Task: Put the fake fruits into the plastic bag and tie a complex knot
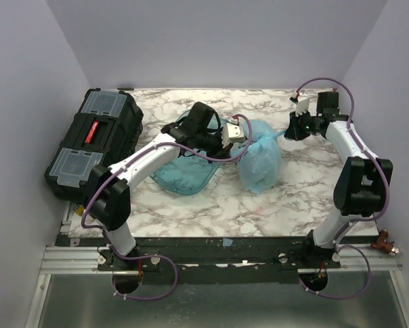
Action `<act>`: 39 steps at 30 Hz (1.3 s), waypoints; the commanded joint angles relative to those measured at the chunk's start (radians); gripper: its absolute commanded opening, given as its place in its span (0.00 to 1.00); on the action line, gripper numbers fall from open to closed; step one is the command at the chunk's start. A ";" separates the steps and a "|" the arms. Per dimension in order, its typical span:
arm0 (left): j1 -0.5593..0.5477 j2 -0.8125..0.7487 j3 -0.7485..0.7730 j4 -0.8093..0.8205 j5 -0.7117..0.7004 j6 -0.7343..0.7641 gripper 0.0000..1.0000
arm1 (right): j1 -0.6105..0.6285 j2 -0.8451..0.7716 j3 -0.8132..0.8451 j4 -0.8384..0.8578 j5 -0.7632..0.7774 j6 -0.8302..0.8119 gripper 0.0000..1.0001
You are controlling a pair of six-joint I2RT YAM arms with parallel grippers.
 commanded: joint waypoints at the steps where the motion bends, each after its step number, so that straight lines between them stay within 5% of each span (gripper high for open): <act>1: -0.049 0.052 0.061 -0.086 0.023 -0.088 0.00 | -0.054 0.133 0.117 0.183 0.277 0.011 0.01; 10: -0.180 0.017 0.095 -0.047 0.158 0.002 0.00 | -0.005 0.287 0.290 0.202 0.294 0.063 0.01; 20: -0.245 0.084 0.098 -0.015 0.115 -0.002 0.00 | 0.033 0.327 0.351 0.206 0.278 0.078 0.01; 27: -0.226 0.079 0.012 -0.112 0.084 0.064 0.00 | 0.025 0.244 0.186 0.239 0.372 -0.033 0.01; 32: -0.109 0.052 -0.108 -0.132 0.061 0.079 0.00 | -0.022 0.181 0.044 0.243 0.392 -0.122 0.01; 39: -0.005 0.079 -0.058 -0.157 0.022 0.094 0.00 | -0.039 0.138 -0.114 0.250 0.356 -0.195 0.01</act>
